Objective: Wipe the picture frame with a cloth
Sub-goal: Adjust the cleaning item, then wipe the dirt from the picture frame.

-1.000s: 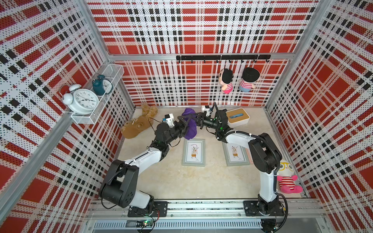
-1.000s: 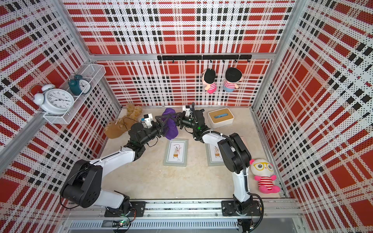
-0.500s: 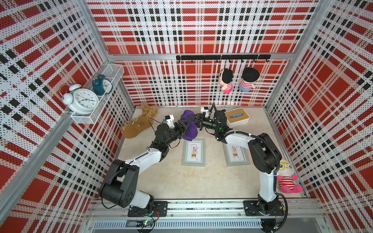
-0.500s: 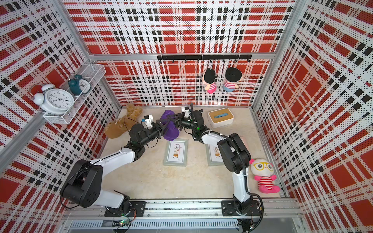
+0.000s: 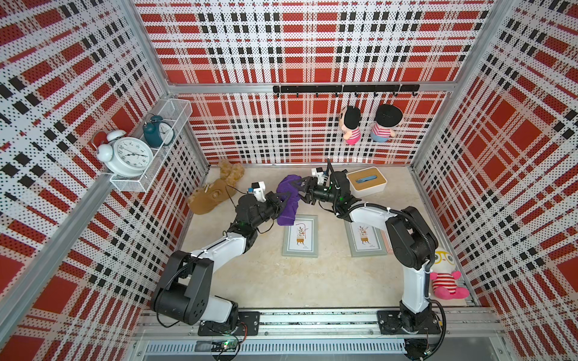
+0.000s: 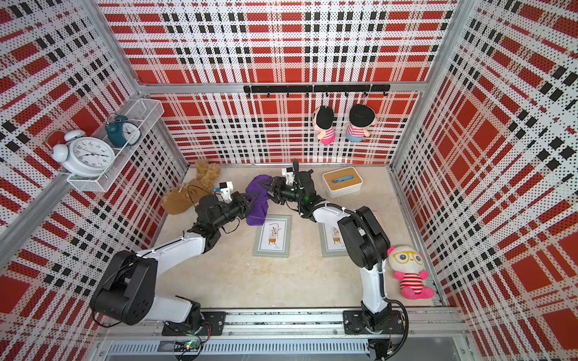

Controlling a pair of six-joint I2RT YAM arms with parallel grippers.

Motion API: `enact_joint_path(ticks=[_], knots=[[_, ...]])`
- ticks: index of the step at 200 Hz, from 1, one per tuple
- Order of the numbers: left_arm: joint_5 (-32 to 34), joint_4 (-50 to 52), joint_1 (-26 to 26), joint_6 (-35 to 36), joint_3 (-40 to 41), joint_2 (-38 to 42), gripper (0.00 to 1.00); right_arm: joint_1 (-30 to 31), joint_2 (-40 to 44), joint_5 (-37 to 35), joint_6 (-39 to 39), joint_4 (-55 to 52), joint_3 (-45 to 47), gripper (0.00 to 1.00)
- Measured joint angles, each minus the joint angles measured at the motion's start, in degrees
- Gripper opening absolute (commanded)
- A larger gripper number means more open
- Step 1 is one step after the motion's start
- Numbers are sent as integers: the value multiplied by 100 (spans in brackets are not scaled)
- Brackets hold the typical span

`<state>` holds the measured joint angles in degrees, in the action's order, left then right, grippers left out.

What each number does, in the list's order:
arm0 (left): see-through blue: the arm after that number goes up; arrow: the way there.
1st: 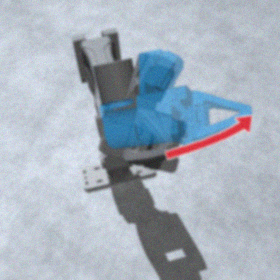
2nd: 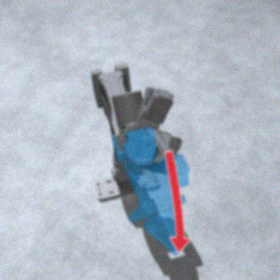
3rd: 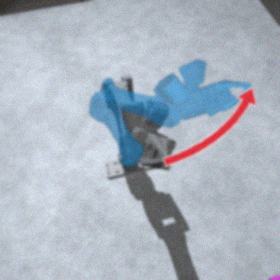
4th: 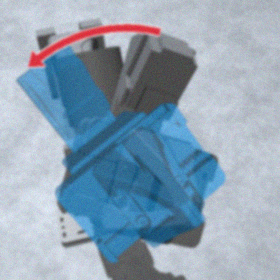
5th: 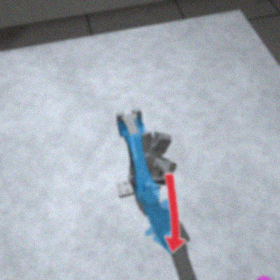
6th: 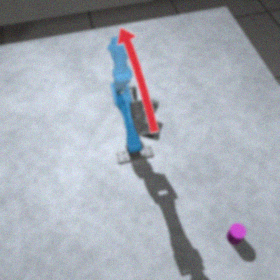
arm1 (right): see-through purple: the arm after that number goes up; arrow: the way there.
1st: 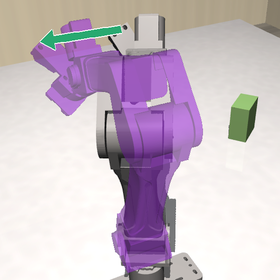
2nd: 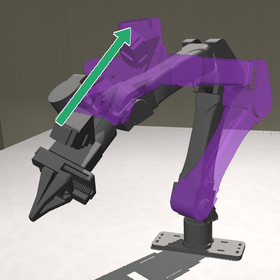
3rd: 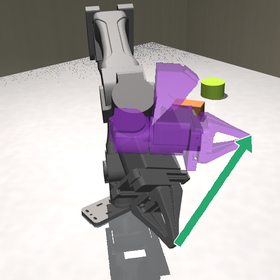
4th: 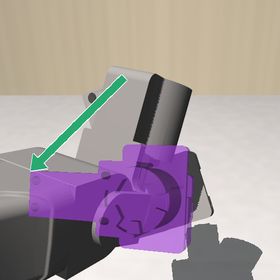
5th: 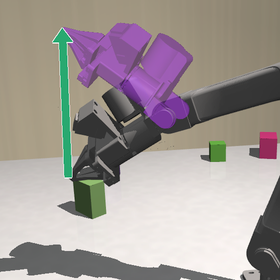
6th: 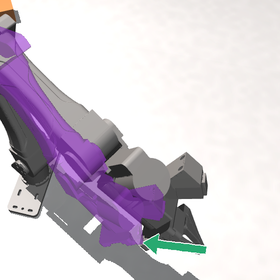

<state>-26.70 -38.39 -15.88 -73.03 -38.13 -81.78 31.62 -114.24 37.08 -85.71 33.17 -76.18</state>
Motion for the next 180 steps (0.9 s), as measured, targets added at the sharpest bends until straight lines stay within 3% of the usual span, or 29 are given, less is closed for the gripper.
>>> enact_joint_path(ticks=[18, 38, 63, 89, 115, 139, 180], knots=[[-50, 120, 321, 140, 225, 188, 0, -122, 254, -175, 542, -494, 247, 77], [-44, 546, 796, 446, 435, 514, 0, -337, 592, -494, 1207, -1104, 527, 82], [131, 1604, 1290, 1110, 417, 938, 0, -505, 981, -1073, 2184, -1969, 796, 80], [901, 3263, 1451, 2129, 39, 1207, 0, -470, 1137, -1668, 3084, -2776, 990, 71], [2076, 4640, 1235, 2983, -433, 1246, 0, -393, 1115, -2225, 3738, -3521, 1222, 62], [3045, 5388, 730, 3416, -579, 1163, 0, -236, 920, -2382, 4085, -3849, 1261, 49], [3689, 5869, -273, 3646, -699, 323, 0, 20, 387, -2076, 4155, -3790, 1263, 35]])
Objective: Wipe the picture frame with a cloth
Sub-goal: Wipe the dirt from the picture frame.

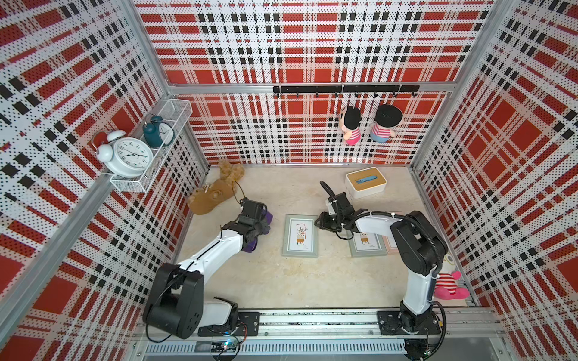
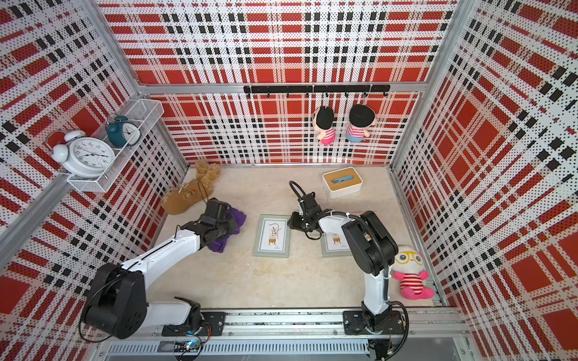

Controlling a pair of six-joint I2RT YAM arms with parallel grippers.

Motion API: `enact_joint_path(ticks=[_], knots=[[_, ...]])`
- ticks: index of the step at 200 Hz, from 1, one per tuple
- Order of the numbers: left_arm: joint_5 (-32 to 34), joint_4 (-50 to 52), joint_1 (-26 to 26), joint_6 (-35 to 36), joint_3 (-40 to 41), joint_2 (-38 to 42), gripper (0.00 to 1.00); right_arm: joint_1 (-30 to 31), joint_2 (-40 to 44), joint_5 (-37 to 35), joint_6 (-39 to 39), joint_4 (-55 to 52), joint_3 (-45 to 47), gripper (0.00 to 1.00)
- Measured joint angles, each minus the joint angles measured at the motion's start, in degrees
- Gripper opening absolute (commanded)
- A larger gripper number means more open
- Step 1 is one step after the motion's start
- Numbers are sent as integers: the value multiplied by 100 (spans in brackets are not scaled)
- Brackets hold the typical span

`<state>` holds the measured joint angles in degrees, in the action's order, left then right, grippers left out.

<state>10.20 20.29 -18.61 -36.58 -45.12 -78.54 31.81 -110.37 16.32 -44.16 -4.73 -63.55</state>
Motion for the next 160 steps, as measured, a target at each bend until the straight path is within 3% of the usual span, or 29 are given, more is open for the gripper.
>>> enact_joint_path(ticks=[70, 160], knots=[[-389, -459, -787, 52, -350, -1185, 0, 63, -348, 195, 140, 170, -299, 24], [-98, -560, -844, 22, -1397, -2308, 0, -70, -664, -341, 535, -79, -903, 19]])
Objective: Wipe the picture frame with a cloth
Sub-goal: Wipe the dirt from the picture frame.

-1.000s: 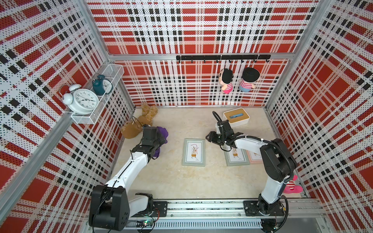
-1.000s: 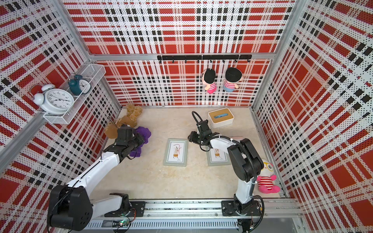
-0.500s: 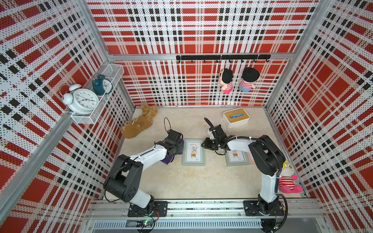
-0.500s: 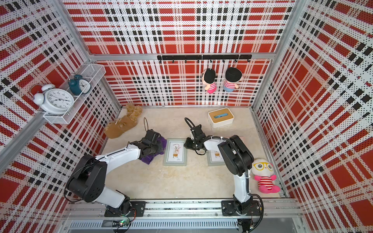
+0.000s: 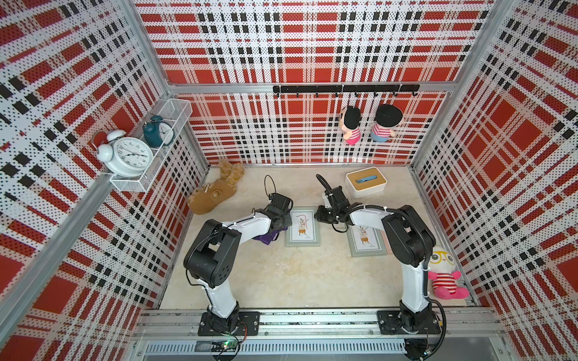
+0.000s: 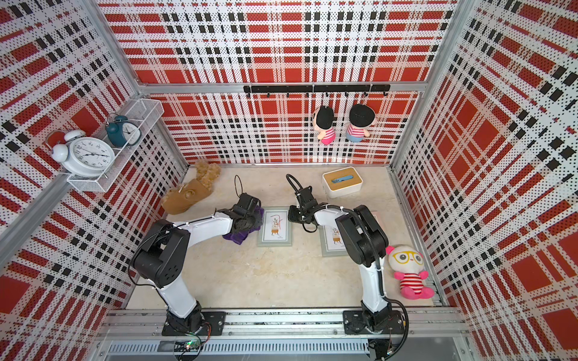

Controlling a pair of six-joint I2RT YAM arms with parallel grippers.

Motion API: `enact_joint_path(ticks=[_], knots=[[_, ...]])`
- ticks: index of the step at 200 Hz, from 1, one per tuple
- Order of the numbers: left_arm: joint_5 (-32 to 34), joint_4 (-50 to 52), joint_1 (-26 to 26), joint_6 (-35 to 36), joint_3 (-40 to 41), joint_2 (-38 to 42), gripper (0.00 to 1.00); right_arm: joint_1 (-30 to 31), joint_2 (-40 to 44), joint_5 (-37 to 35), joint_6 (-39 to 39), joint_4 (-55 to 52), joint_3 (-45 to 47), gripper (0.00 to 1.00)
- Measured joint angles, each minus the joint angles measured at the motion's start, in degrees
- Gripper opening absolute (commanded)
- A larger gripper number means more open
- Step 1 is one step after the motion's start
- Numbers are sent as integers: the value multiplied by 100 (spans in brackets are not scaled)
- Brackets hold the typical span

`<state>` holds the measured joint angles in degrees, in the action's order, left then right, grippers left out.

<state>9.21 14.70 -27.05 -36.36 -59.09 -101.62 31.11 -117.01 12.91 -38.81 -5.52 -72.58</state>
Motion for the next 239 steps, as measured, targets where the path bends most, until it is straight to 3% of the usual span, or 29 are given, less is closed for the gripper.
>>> enact_joint_path(ticks=[78, 116, 157, 200, 239], knots=[[-61, -103, -133, 452, -901, -597, 0, 11, -31, -79, -2, -33, -66, 17], [59, -212, -199, 446, -957, -750, 0, 11, -33, -83, -116, -31, -66, 16], [179, -662, -350, 304, -168, -315, 0, 11, -33, -120, -302, -28, -63, 16], [225, -621, -1003, -52, 988, 688, 0, 11, -33, -144, -413, -17, -61, 16], [197, -570, -1115, -409, 1189, 874, 0, 37, -33, -170, -420, -15, -61, 16]])
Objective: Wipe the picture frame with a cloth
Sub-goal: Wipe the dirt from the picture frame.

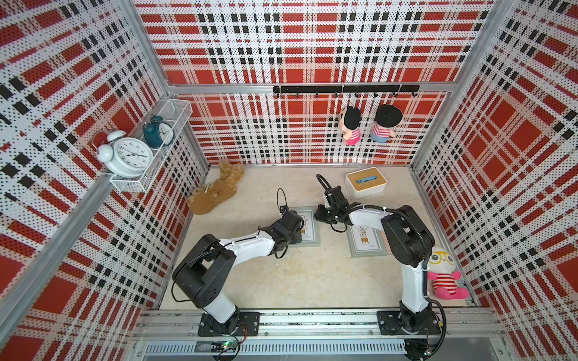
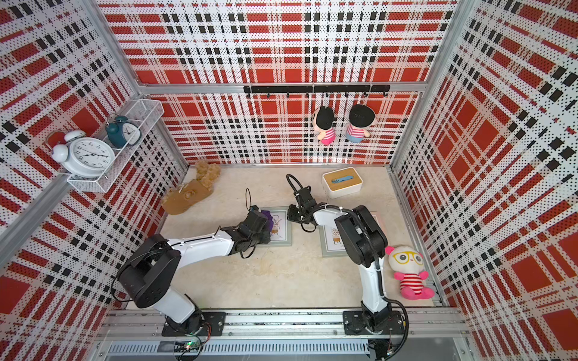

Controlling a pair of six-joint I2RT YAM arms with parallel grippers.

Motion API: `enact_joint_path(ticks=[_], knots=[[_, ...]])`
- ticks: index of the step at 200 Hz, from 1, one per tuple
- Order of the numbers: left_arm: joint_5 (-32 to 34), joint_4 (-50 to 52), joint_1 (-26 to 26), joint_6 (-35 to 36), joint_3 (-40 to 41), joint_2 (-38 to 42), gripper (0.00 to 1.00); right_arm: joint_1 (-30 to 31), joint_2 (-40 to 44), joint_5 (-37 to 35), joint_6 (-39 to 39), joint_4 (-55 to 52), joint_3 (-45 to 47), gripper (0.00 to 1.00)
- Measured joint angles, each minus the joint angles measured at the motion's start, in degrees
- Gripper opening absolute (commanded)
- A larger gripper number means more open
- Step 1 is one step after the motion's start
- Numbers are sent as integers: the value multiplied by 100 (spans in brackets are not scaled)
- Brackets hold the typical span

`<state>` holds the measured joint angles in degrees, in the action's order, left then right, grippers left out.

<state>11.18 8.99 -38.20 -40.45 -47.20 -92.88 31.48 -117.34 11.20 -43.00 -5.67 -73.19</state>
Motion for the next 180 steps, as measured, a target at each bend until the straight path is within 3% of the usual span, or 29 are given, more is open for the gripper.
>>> enact_joint_path(ticks=[25, 71, 89, 114, 156, 180], knots=[[-114, 264, 232, 90, -498, -323, 0, 0, 0, -11, -11, 0, 0, 16], [-256, 568, 931, 651, -2173, -1589, 0, 0, -13, 0, -20, 31, 2, 16], [-280, 608, 1001, 796, -2400, -1749, 0, 13, -37, 33, -35, 105, 2, 16], [-210, 387, 872, 914, -1963, -1580, 0, 17, -42, 37, -57, 122, 2, 16], [-68, 101, 256, 732, -205, -232, 0, 17, -44, 39, -59, 125, 2, 16], [-238, 116, 293, 562, 144, 166, 0, 24, -48, 105, -57, 136, 9, 16]])
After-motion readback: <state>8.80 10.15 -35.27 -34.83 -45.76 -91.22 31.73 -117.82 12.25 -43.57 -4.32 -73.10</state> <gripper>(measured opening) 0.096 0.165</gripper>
